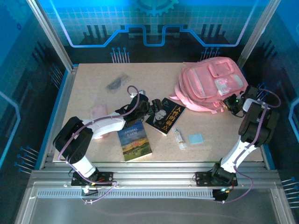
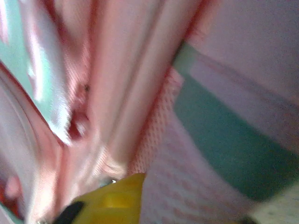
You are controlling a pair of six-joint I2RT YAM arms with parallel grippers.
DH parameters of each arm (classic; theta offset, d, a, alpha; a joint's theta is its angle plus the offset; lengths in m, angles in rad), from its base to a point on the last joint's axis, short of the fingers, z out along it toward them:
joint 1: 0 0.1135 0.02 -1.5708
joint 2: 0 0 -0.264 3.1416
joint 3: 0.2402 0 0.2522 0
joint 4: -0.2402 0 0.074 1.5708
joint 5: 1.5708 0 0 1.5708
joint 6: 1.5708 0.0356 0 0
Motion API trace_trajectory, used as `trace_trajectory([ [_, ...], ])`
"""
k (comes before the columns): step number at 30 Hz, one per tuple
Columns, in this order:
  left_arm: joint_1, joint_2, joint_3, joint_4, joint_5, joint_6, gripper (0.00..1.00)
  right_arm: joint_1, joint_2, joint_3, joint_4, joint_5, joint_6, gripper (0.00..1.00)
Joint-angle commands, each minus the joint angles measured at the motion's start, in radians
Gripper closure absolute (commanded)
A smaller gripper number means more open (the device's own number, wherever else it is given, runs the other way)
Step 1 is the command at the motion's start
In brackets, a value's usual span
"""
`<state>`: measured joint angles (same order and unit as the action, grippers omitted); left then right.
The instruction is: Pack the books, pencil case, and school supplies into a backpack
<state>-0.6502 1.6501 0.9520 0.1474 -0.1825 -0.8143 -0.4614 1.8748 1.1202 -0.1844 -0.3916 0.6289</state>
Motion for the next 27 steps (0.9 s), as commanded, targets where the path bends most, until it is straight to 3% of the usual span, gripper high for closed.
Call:
trace_trajectory([
  [1,-0.004,0.023,0.042,0.025,0.073,-0.01,0.01,0.065,-0.005,0.003,0.068,-0.111,0.044,1.0],
  [6,-0.004,0.042,0.077,0.063,0.186,-0.033,0.01,0.177,-0.097,-0.021,0.108,-0.142,0.14,1.0],
  [10,-0.012,0.065,0.118,0.148,0.344,0.052,0.01,0.279,-0.131,0.007,0.065,-0.112,0.229,1.0],
  [20,-0.066,0.144,0.291,0.013,0.521,0.306,0.28,0.434,-0.173,0.047,0.122,-0.134,0.442,1.0],
  [27,-0.067,0.27,0.44,-0.02,0.589,0.38,0.37,0.493,-0.245,0.086,0.016,-0.079,0.5,1.0],
])
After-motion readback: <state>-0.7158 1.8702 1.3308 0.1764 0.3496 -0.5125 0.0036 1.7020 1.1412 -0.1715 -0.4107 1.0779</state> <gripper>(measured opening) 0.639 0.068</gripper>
